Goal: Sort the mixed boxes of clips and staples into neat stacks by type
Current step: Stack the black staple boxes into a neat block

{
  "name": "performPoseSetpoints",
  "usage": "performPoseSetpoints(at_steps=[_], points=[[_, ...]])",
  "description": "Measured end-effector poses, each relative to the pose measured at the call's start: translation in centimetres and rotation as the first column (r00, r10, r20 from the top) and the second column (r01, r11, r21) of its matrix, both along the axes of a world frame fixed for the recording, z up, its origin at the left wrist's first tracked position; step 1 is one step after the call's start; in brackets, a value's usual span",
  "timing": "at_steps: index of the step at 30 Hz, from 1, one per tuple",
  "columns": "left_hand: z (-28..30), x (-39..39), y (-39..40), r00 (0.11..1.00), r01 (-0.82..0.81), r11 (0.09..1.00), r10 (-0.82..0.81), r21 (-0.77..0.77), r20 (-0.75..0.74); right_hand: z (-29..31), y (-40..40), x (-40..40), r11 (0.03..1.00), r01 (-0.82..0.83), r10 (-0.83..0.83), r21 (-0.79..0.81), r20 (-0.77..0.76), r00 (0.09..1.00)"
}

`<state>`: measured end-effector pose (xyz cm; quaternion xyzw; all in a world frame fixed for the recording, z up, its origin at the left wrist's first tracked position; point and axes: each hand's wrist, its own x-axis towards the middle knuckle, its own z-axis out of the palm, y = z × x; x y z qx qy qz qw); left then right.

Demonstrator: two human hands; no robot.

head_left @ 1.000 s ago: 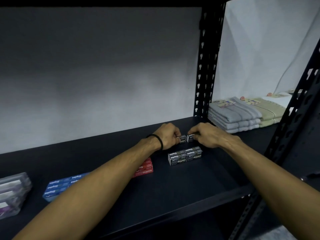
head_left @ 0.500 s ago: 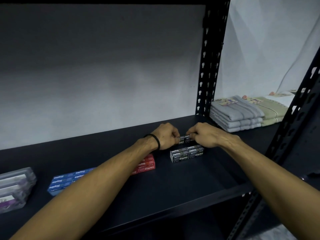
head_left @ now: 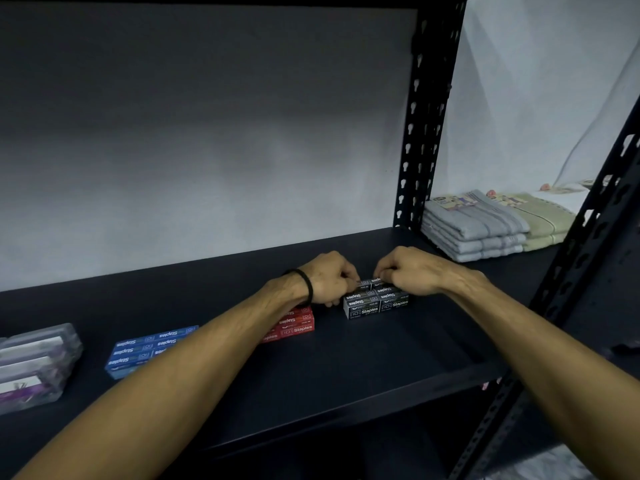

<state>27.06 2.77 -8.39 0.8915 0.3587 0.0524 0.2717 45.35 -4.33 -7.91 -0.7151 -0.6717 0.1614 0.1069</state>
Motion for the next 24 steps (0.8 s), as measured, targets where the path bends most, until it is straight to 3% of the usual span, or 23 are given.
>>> performPoseSetpoints(at_steps=[18, 24], points=[[-0.3, -0.5, -0.9, 0.999, 0.008, 0.997, -0.005, -0.072, 0.041, 0.6, -1.6, -0.5, 0.997, 0.026, -0.029, -0.069, -0.042, 0.999], [-0.4, -0.7, -1.2, 0.999, 0.04, 0.999, -0.04, 0.019, -0.017, 1.7, -2.7, -1.5, 0.976, -0.03, 0.048, -0.215, 0.079, 0.996]])
